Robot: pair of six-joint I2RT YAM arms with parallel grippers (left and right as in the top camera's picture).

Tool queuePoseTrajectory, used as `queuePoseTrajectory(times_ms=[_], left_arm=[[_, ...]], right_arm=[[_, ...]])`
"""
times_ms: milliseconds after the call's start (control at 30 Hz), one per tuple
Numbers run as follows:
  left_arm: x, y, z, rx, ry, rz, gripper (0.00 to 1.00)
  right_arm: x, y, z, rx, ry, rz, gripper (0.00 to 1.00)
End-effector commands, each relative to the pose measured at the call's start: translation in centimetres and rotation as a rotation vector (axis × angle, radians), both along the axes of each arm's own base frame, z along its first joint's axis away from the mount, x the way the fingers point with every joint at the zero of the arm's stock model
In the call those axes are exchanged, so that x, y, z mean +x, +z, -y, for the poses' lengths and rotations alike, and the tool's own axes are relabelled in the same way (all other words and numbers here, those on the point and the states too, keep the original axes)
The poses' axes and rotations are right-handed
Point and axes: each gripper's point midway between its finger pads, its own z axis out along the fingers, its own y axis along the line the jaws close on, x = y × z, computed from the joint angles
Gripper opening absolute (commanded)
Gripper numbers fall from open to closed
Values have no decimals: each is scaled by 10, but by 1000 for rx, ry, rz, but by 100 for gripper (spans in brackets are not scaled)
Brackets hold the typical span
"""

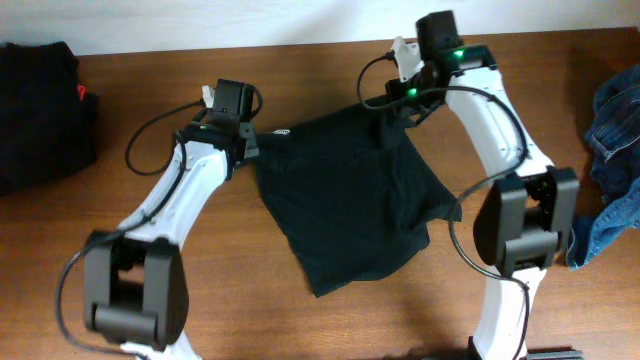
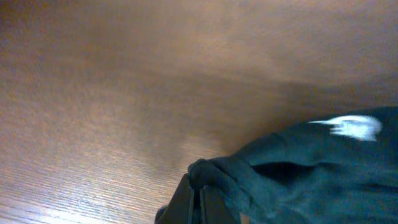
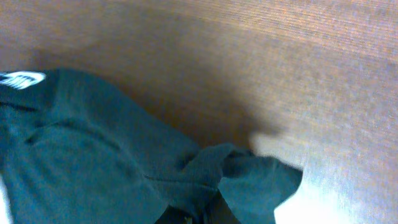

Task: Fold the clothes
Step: 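Lower the stretched shirt onto the table with both grippers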

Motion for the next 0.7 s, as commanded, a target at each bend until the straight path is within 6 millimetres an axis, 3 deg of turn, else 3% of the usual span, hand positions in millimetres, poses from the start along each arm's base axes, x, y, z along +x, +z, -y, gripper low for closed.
queuePoseTrajectory(times_ms=[0,67,133,167,233,267,300,367,467,500,600,667], left_arm=[[-2,-26,-24,33,57,-55,0],[-3,-34,-33,37,75,-75,0],[-3,-37,-40,38,91,-83,2],[-3,-38,-42,38,96,-83,15],[0,-37,-47,36,108,-74,56],[2,-36,-49,34,112,-65,68],[4,-34,-49,32,112,-53,77],[15,-29,-48,51,63,-18,86],[33,-16,-45,103,-41,38,87],[37,-10,-44,121,-70,50,93],[43,10,-43,142,-106,64,99],[40,23,-38,133,-118,59,99]], right_arm=[[11,-13,5,-57,-21,18,4],[18,-16,5,-57,-23,38,6],[24,-15,4,-54,-24,64,25],[28,-14,4,-52,-24,78,34],[35,-10,3,-47,-26,114,66],[39,-8,3,-47,-27,133,87],[44,-5,3,-46,-29,157,99],[53,1,2,-43,-33,200,99],[59,7,1,-37,-34,232,99],[58,10,1,-37,-33,229,99],[44,17,2,-38,-30,193,99],[25,22,4,-37,-31,131,99]])
